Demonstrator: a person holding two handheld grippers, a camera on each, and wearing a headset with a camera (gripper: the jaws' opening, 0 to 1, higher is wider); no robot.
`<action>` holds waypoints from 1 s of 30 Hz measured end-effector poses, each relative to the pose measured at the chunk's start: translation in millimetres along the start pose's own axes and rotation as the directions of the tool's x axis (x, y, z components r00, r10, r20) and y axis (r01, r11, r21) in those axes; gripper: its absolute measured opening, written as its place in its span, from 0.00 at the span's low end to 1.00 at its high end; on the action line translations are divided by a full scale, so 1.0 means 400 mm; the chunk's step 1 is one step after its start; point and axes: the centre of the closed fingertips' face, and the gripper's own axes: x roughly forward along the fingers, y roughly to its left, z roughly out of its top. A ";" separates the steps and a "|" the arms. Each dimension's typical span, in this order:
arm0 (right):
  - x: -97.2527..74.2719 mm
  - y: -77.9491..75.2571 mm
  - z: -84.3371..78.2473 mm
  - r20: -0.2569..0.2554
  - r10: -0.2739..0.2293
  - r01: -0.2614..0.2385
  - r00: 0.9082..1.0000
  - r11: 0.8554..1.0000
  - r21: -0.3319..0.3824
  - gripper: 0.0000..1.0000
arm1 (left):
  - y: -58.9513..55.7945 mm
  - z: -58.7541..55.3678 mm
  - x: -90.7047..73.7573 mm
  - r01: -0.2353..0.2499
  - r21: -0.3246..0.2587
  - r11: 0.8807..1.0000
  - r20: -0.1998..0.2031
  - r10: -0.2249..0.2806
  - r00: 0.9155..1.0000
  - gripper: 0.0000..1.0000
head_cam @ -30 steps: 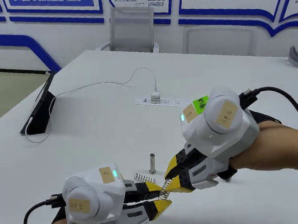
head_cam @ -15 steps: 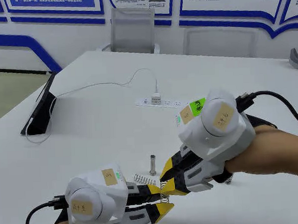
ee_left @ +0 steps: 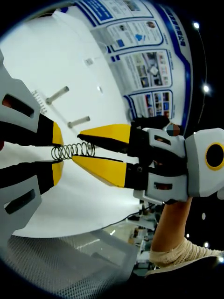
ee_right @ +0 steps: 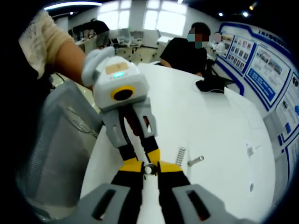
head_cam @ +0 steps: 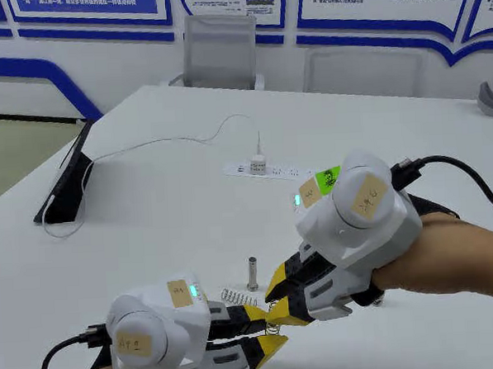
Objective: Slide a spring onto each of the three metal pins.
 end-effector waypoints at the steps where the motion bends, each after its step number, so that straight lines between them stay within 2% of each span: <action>1: 0.000 -0.001 0.001 0.003 0.000 0.000 1.000 1.000 0.004 0.13 | 0.000 0.001 0.000 -0.001 0.000 1.000 0.001 0.001 1.000 0.11; 10: -0.003 -0.002 -0.002 0.013 -0.007 0.006 1.000 1.000 0.027 0.15 | 0.009 -0.002 -0.007 -0.013 -0.018 1.000 0.009 0.014 1.000 0.11; 24: -0.002 -0.003 -0.002 0.028 0.000 -0.002 1.000 0.998 0.057 0.12 | 0.010 -0.002 -0.003 -0.017 -0.022 1.000 0.009 0.017 1.000 0.11; 30: -0.003 -0.010 -0.009 0.021 -0.006 0.005 1.000 0.998 0.069 0.12 | 0.018 -0.002 -0.004 -0.026 -0.033 0.999 0.009 0.027 1.000 0.16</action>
